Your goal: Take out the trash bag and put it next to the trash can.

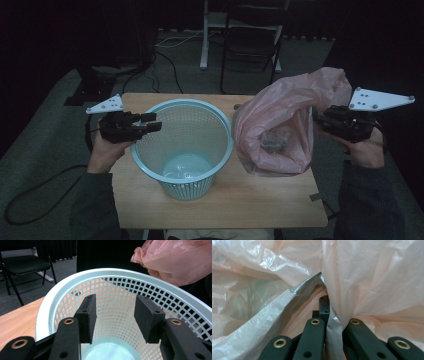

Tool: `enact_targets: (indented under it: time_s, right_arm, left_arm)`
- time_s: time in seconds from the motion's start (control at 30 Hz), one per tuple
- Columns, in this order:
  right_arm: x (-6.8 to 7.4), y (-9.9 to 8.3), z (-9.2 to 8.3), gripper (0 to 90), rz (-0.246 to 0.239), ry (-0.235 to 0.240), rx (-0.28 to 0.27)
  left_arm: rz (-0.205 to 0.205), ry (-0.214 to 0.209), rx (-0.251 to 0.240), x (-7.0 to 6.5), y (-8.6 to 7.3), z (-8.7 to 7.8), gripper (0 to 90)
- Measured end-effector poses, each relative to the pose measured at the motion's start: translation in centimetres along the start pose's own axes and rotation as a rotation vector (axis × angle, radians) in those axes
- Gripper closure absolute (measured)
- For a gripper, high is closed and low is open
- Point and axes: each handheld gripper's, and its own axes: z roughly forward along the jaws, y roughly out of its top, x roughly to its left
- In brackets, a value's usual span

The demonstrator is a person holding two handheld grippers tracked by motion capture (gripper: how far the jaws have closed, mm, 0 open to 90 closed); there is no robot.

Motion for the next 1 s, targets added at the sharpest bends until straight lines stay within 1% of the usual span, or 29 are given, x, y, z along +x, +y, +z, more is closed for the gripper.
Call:
enact_targets:
  time_s: [0.1,0.23,0.47,0.57,0.67,0.83,1.0]
  right_arm:
    - [-0.1,-0.2,-0.2,89.1,0.002,-0.005,0.011]
    - [-0.3,-0.5,0.0,89.2,0.004,-0.008,0.03]
    - [-0.5,-1.4,1.3,89.2,0.013,-0.008,0.076]
    - [-0.6,-1.8,1.7,89.1,0.019,-0.015,0.098]
    - [-0.9,-2.3,2.0,89.1,0.024,-0.021,0.113]
    - [-1.5,-3.3,2.2,89.1,0.046,-0.025,0.135]
    - [-1.8,-4.5,2.6,89.1,0.055,-0.009,0.158]
  left_arm:
    - [0.002,-0.001,0.002,0.0,0.0,0.1,52.5]
    - [0.0,-0.001,0.006,0.1,0.0,0.1,52.6]
    - [0.002,-0.002,0.004,0.0,0.0,0.1,52.5]
    - [0.002,0.0,0.002,0.0,0.0,-0.1,52.6]
    - [0.001,0.001,0.002,0.0,0.0,-0.1,52.6]
    - [0.001,0.001,0.001,0.0,0.0,-0.1,52.6]
    - [0.004,0.001,0.001,0.0,0.0,-0.1,52.6]
